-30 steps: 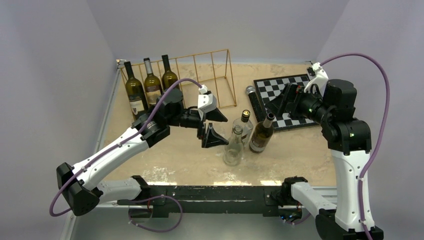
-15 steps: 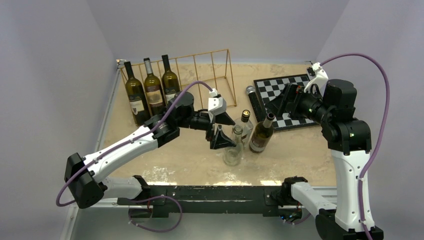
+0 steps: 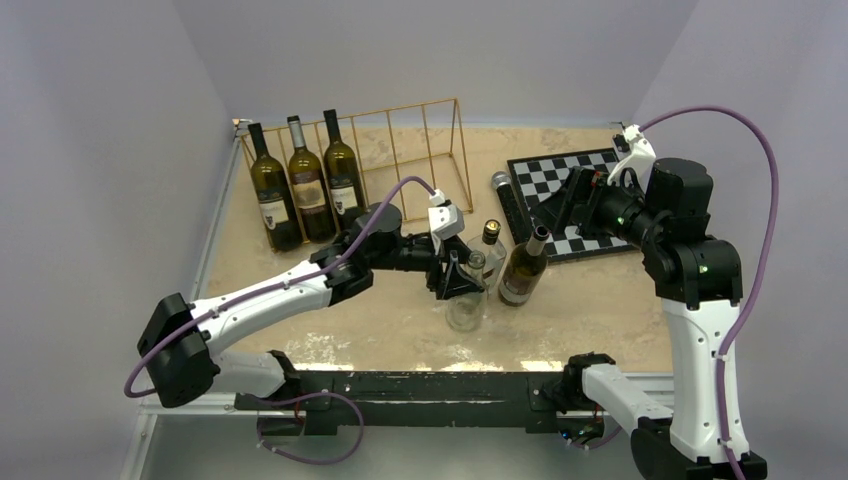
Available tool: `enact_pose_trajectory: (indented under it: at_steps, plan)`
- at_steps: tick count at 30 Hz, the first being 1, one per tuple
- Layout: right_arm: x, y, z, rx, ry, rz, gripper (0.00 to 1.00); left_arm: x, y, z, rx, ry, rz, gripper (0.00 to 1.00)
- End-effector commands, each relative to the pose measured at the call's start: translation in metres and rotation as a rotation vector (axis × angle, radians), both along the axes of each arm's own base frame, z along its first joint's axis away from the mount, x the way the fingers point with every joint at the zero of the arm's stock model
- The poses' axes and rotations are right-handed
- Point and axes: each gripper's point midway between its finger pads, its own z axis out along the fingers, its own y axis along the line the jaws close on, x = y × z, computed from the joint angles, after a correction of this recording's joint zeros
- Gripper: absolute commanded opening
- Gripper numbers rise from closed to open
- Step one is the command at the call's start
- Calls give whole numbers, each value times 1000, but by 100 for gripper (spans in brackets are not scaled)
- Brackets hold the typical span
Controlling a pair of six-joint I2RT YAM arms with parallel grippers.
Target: Put the wine bottle on the wine rack
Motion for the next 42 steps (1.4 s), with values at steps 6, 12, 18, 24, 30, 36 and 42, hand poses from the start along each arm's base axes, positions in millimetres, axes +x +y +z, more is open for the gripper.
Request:
enact_pose_trajectory:
  at_steps: [6,12,18,24,30,36,42]
  plan:
    - [-2,1,14,-6,-51,20,97,7,-12,4,-46,-33,45,54]
    - [-3,0,13,-15,-54,18,97,15,-11,4,-25,-42,92,30]
    - [-3,-1,11,-18,-54,18,97,23,-1,21,-9,-103,149,0]
    - [-3,-2,11,-22,-58,14,97,34,19,56,-13,-172,256,0]
    - [-3,-3,12,-26,-64,11,97,58,56,95,16,-195,466,0]
    - [-3,-2,13,-24,-66,11,97,95,93,116,45,-181,667,0]
    - [-3,-2,17,-16,-80,5,97,143,137,138,43,-160,883,0]
